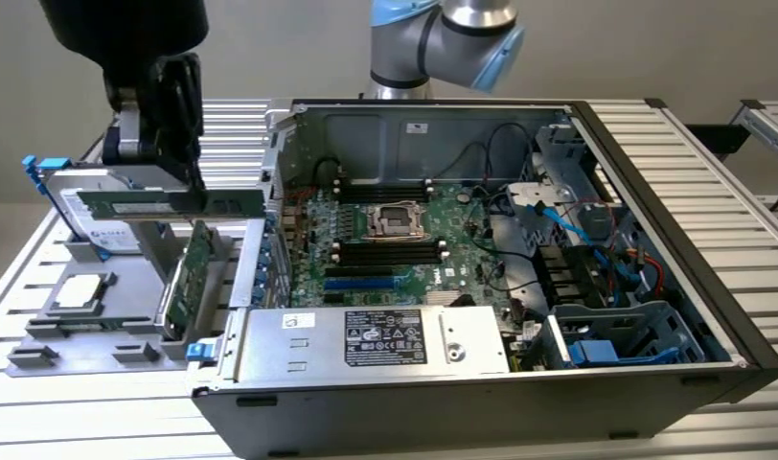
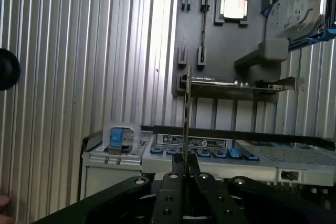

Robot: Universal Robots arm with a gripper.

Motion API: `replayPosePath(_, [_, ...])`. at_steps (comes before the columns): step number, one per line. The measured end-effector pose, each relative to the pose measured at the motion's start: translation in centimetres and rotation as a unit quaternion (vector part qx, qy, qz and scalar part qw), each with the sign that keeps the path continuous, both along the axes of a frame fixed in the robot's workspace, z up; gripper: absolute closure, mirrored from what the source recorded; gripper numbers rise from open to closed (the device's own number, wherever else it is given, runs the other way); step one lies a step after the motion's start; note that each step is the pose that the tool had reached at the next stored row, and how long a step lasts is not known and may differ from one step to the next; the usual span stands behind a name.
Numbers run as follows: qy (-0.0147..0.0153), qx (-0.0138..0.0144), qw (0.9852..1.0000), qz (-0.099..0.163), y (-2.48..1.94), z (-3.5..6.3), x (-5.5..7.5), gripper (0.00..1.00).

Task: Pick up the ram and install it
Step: 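Pick up the ram and move it above insertion slot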

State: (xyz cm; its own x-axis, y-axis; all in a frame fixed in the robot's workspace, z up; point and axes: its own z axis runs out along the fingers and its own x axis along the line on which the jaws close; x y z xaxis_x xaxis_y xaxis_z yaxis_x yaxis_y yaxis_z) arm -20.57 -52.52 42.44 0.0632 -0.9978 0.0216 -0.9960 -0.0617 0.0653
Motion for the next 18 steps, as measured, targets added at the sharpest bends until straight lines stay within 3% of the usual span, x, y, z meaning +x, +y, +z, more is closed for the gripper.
replayPosePath(10, [0.0000,0.0000,1.0000,0.000,0.32,0.33,4.5,0.86])
replayPosePath(15, [0.0001,0.0000,1.0000,0.000,1.16,0.31,6.3,0.86])
replayPosePath(18, [0.0001,0.0000,1.0000,0.000,1.98,0.18,7.1,0.86])
